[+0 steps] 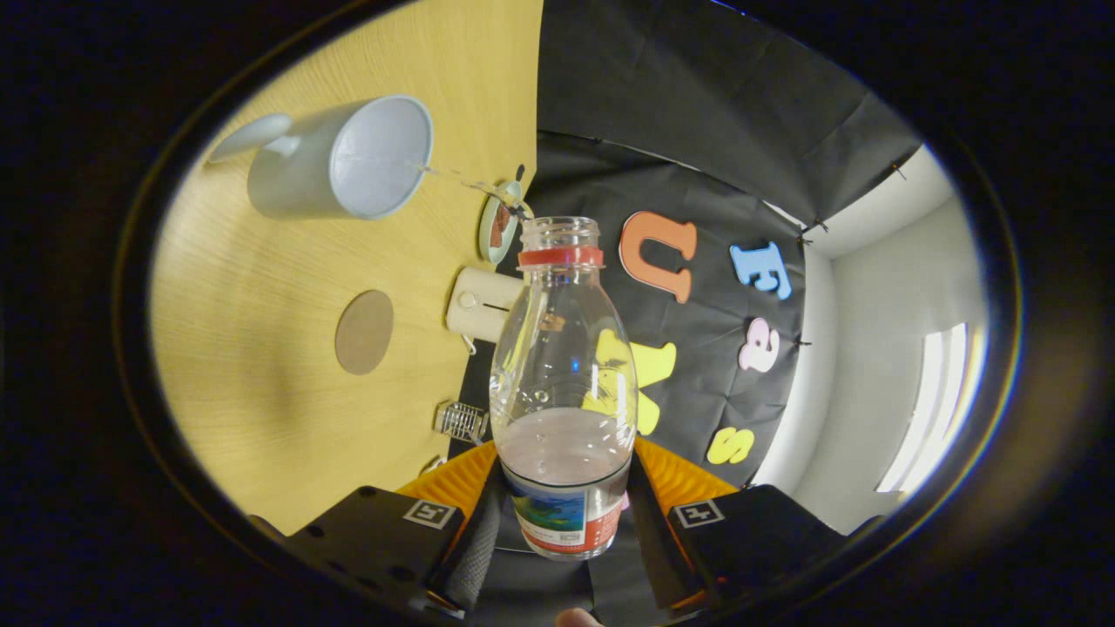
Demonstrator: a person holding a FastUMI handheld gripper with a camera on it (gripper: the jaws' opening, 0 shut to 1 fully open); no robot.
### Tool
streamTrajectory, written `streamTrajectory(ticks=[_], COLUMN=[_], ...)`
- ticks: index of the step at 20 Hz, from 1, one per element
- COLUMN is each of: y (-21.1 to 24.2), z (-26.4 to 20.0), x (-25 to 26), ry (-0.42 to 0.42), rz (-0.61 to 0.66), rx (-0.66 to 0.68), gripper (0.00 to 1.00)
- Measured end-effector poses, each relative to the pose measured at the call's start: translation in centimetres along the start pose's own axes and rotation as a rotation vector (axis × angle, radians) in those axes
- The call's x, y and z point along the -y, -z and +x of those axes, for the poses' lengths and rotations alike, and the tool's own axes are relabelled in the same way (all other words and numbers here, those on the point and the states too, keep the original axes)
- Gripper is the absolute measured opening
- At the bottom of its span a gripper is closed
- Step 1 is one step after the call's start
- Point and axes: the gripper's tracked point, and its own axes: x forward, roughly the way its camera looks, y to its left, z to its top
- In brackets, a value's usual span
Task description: Take the bottle from table, then pour the juice into the cup, finally place the bottle on the coaster
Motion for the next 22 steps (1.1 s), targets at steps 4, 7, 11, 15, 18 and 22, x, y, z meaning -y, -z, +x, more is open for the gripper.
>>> streamTrajectory(ticks=[4, 7, 11, 15, 18, 22], y=[-0.3, -0.6, -0.6, -0.5, -0.7, -0.6], z=[-0.1, -0.4, -0.5, -0.6, -0.6, -0.7], x=[0.7, 1.3, 1.3, 1.9, 2.1, 2.5], ry=[0.004, 0.005, -0.006, 0.001, -0.002, -0.003], rz=[-0.014, -0.027, -0.027, -0.049, -0.062, -0.08], rx=[0.006, 0.009, 0.002, 0.001, 0.002, -0.002], gripper=[0.76, 0.76, 0.76, 0.76, 0.76, 0.76])
